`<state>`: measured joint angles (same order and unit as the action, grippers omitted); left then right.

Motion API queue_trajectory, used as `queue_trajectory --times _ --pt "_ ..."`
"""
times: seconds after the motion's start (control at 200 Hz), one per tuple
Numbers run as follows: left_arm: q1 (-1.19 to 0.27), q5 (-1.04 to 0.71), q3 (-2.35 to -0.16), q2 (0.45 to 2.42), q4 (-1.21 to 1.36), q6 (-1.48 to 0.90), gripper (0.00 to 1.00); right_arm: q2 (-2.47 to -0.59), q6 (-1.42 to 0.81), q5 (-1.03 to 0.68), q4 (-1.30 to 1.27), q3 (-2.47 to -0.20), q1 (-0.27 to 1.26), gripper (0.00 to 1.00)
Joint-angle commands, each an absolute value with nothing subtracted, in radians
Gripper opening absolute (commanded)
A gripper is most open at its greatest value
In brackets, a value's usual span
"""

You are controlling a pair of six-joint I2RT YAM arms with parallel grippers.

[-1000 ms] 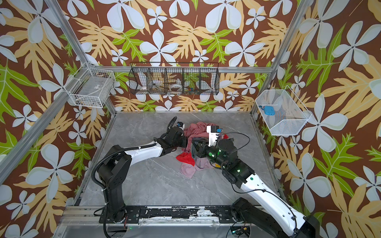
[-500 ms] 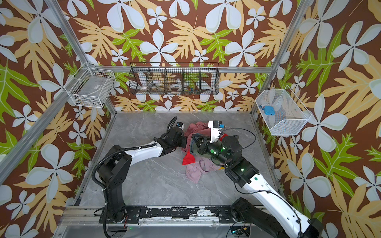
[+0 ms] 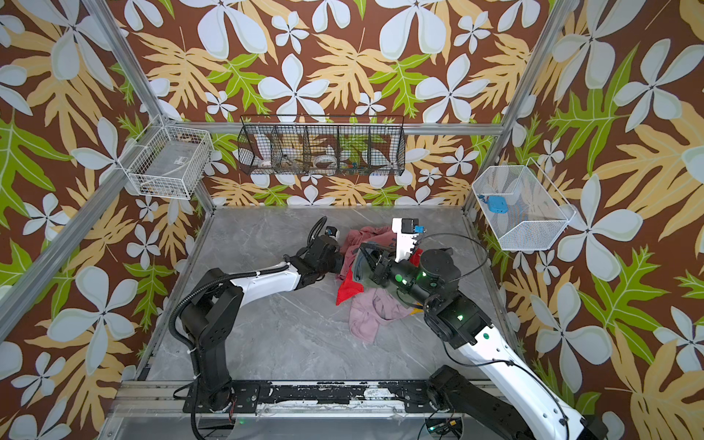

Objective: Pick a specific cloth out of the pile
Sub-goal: 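Lift the green shirt up out of the pile with the right gripper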

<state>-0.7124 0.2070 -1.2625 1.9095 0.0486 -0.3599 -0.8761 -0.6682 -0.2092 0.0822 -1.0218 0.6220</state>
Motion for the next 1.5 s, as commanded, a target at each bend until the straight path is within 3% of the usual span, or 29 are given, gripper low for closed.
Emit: queue_trajectory --times 0.0,0.941,1.496 --pt "-0.713 0.229 -1.258 1.906 -0.012 -0.336 1.00 -0.892 -0.628 -0.253 -0.027 -1.081 0.622 0.00" --pt "-0.719 0.215 -1.211 1.890 -0.006 -0.359 1.00 -1.066 -0.457 -0.296 -0.033 -1.449 0.623 0.00" --pt "-0.723 0.344 -0.947 1.586 -0.020 -0.425 1.00 -1.106 -0.479 -0.284 -0.162 -1.377 0.623 0.00"
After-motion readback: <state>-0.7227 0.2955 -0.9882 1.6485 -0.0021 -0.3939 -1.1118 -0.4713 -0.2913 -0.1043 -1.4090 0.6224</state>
